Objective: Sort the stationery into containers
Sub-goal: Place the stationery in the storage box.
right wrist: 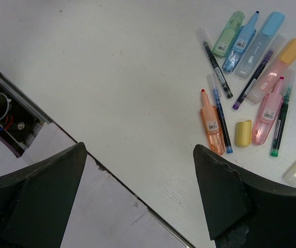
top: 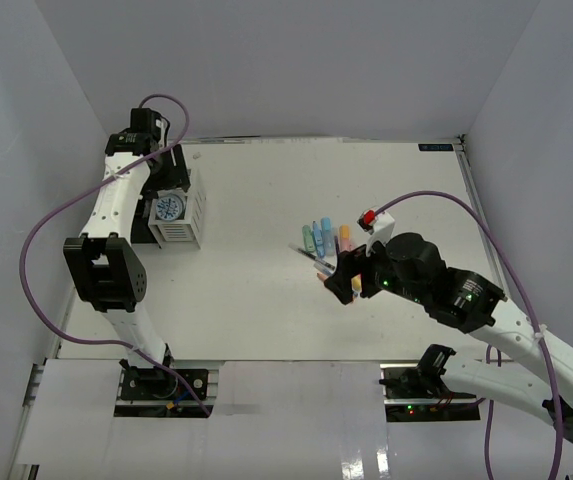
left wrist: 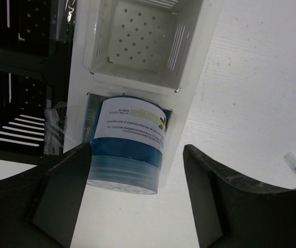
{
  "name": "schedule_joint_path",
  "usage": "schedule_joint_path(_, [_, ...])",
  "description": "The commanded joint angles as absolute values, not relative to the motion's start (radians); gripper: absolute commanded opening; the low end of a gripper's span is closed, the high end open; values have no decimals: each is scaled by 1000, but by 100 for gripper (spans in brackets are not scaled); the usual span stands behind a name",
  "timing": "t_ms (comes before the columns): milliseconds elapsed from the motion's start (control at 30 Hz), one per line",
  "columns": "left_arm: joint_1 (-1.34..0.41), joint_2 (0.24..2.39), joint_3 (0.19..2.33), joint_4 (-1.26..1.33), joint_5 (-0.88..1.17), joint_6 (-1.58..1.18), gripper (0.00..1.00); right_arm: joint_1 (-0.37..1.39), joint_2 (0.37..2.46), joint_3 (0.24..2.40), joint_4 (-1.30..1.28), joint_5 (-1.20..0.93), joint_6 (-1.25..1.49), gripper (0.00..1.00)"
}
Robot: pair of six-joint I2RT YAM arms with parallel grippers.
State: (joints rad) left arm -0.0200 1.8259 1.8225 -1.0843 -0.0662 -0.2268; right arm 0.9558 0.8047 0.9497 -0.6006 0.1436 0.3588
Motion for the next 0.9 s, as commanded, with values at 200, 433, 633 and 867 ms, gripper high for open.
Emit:
schedule_joint_path(200, [-5,1778,1855,-976,-90,-206,78,956,811,930,-532,152,422,90])
schedule_joint_path(433, [-5,1402,1483,-636,-127,-241,98,956,802,913,-514,163,408,90])
schedule_joint_path(633, [-5,1137,1033,-289,-81,-232,98,956,784,887,-489,153,393,90])
schedule_joint_path(867, [-5,1086,848,-97,-28,-203,98,956,765,873,-479,138,384,90])
